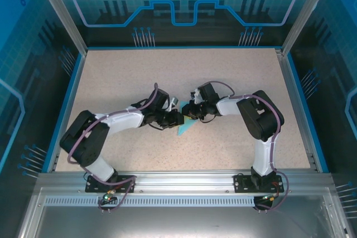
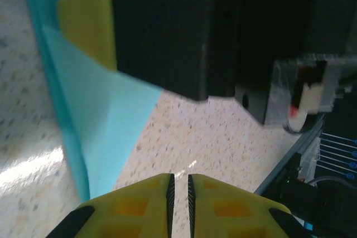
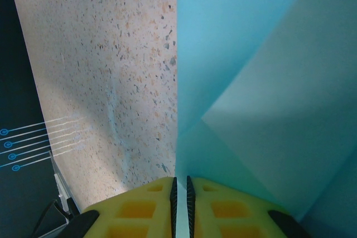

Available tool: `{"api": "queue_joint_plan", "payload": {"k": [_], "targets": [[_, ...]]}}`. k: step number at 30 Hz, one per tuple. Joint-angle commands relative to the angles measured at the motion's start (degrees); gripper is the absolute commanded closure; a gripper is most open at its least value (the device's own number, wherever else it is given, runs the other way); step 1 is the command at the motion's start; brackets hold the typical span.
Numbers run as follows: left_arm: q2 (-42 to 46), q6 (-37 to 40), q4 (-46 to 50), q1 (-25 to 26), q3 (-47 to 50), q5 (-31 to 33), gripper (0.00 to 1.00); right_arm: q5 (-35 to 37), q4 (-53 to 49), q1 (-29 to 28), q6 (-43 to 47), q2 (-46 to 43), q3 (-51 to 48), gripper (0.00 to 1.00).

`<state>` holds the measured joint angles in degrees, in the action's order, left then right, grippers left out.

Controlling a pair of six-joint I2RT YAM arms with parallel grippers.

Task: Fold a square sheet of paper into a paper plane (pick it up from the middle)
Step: Fourth fold the wing at the center of the table.

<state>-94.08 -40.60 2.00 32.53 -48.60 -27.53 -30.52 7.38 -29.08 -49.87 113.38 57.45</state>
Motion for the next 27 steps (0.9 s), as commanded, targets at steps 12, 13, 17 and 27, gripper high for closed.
{"api": "queue_joint_plan", "payload": {"k": [12, 13, 17, 27], "targets": [[-7.8, -3.0, -6.8, -0.1, 2.6, -3.4, 0.83, 2.6, -4.7, -0.4, 1.5, 4.0, -1.7, 0.84], [-7.9, -3.0, -7.0, -0.1, 3.0, -3.4, 0.83, 2.7, -4.7, -0.4, 1.5, 4.0, -1.8, 0.84], [-8.7, -3.3, -8.3, -0.1, 4.3, -4.0, 0.83, 2.7, -4.7, -0.4, 1.4, 4.0, -1.9, 0.84], [-9.5, -3.7, -9.7, -0.1, 7.4, -5.7, 0.83, 2.9, -4.9, -0.3, 1.5, 4.1, -1.8, 0.84]]}}
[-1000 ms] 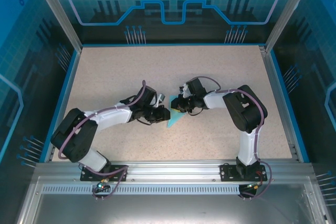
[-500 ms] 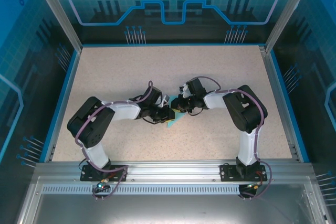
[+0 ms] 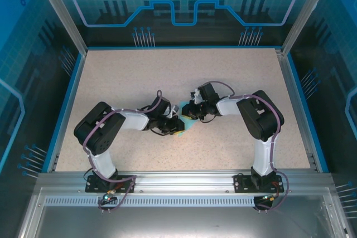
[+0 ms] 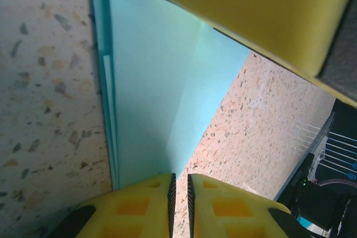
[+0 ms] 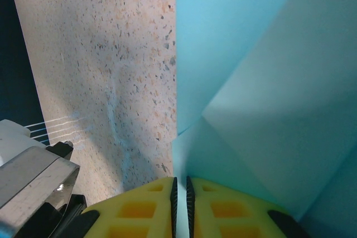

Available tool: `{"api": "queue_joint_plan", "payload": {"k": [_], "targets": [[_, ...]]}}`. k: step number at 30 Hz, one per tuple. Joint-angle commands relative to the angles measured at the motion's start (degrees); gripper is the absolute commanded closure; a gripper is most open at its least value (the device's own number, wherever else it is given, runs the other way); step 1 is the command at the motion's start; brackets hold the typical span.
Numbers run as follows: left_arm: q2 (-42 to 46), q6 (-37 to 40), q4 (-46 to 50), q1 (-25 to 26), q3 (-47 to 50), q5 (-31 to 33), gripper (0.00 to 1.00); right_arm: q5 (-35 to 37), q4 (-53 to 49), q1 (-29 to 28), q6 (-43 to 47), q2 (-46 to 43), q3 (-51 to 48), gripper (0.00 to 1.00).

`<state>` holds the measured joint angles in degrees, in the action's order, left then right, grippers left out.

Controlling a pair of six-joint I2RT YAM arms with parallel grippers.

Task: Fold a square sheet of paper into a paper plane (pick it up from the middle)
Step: Fourth fold the wing at the center of the table.

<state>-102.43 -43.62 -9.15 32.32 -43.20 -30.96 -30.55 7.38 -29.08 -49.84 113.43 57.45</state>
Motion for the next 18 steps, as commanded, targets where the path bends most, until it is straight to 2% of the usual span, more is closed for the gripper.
{"api": "queue_joint_plan", "payload": {"k": [1, 8, 18], "targets": [[-1.0, -0.4, 2.1, 0.1, 2.3, -2.1, 0.83, 2.9, -5.0, -0.4, 1.4, 4.1, -1.7, 0.84], [-1.0, -0.8, 2.7, 0.1, 4.8, -2.3, 0.85, 3.2, -5.0, -0.3, 1.4, 4.3, -1.8, 0.84], [-2.0, -3.0, 0.6, 0.1, 8.6, -6.8, 0.86, 3.2, -5.2, -0.3, 1.4, 4.4, -1.7, 0.84]]}}
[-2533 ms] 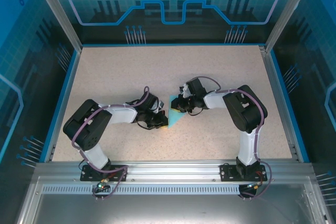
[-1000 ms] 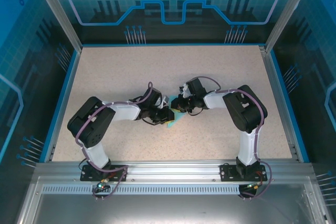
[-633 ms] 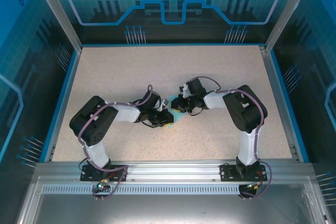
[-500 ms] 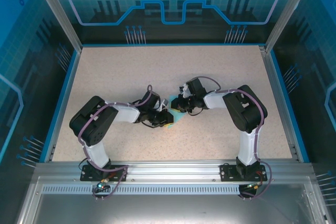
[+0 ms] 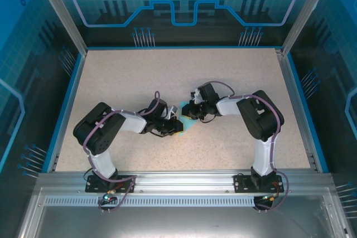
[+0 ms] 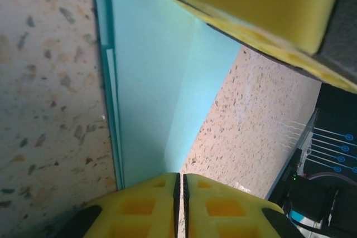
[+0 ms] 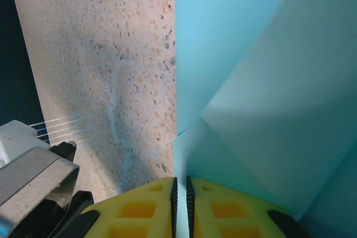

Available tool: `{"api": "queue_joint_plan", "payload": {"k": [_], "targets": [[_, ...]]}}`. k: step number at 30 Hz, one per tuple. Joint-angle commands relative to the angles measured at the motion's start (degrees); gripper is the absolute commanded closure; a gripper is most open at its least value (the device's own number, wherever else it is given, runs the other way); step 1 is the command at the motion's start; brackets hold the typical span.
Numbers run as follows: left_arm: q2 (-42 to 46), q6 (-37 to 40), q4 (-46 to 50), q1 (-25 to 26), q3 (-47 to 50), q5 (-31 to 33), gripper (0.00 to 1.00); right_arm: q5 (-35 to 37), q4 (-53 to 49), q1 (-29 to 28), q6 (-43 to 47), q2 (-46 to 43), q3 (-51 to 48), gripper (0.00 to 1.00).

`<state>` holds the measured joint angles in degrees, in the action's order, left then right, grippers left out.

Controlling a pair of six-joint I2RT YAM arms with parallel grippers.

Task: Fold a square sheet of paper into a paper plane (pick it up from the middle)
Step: Fourth fold the wing at the center of the table.

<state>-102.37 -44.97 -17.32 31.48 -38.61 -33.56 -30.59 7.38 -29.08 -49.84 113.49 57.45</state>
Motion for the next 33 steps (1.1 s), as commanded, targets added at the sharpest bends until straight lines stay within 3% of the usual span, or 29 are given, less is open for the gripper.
{"api": "queue_joint_plan", "payload": {"k": [1, 18, 26, 33], "targets": [[-1.8, -1.8, 9.2, 0.9, 4.3, -3.9, 0.86, 3.2, -5.2, -0.3, 1.5, 4.3, -1.7, 0.84], [4.2, 4.8, 26.4, 2.6, -0.9, 3.4, 0.85, 3.1, -6.1, -0.3, 1.7, 4.1, -0.7, 0.84], [13.8, 2.8, 24.0, 1.7, -4.6, 9.1, 0.83, 2.9, -5.3, -0.4, 1.2, 4.3, -0.7, 0.84], [7.6, 1.5, 19.4, 1.5, -9.4, 8.6, 0.82, 2.6, -4.9, -0.5, 1.0, 4.6, -0.7, 0.84]]}}
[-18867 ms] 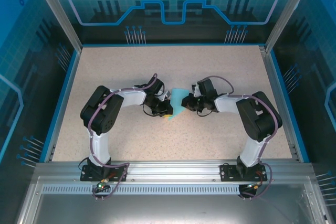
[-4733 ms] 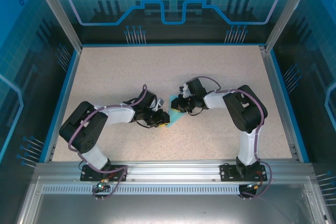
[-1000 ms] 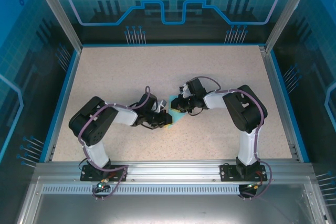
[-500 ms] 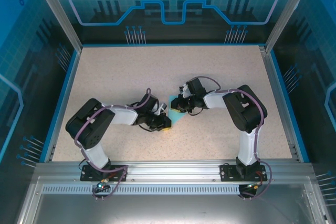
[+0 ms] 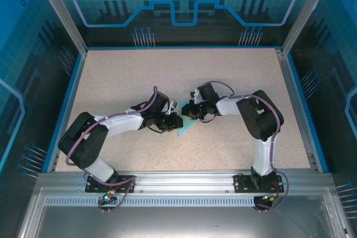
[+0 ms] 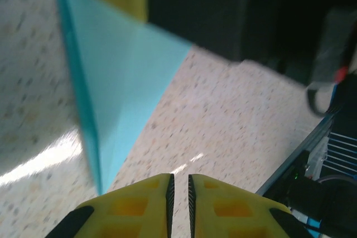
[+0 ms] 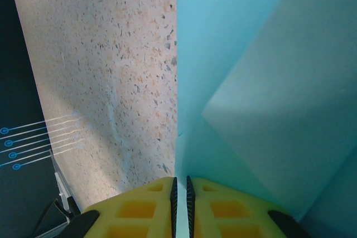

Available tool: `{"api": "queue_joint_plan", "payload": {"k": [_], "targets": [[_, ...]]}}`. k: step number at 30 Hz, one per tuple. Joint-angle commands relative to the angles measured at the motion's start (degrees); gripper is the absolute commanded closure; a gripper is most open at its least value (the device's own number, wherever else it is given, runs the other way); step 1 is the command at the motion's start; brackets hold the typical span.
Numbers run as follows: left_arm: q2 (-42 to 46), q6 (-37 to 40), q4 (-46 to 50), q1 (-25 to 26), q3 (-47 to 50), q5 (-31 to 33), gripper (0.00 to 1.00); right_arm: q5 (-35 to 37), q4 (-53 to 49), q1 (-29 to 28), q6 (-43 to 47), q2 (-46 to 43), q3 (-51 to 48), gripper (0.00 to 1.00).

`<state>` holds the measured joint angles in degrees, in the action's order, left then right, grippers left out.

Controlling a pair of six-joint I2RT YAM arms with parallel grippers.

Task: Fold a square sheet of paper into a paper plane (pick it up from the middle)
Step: Fourth fold the wing at the center of the table.

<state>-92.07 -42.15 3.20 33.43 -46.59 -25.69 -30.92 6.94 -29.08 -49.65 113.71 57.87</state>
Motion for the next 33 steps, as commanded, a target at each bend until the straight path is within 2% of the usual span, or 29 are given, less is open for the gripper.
{"api": "queue_joint_plan", "payload": {"k": [1, 12, 18, 26, 33], "targets": [[-3.6, -1.4, -2.0, -0.4, -1.5, 1.0, 0.83, 3.0, -4.5, -0.6, 0.7, 4.2, -1.2, 0.84], [-12.4, -2.1, -3.8, -0.4, -0.9, 2.3, 0.86, 2.9, -4.5, -0.6, 0.6, 3.7, -0.8, 0.84], [-11.9, -2.5, -3.9, -0.3, 3.2, 4.0, 0.88, 1.9, -5.2, -0.2, 0.7, 1.6, 0.7, 0.84], [-12.0, -2.4, -4.7, -0.4, 5.1, 5.2, 0.92, 2.9, -8.1, 1.9, 2.9, -7.3, 1.5, 0.8], [-12.6, -2.7, -5.2, -0.3, 4.9, 5.1, 0.94, 2.7, -6.5, -0.8, 3.3, -8.5, -1.8, 0.85]]}}
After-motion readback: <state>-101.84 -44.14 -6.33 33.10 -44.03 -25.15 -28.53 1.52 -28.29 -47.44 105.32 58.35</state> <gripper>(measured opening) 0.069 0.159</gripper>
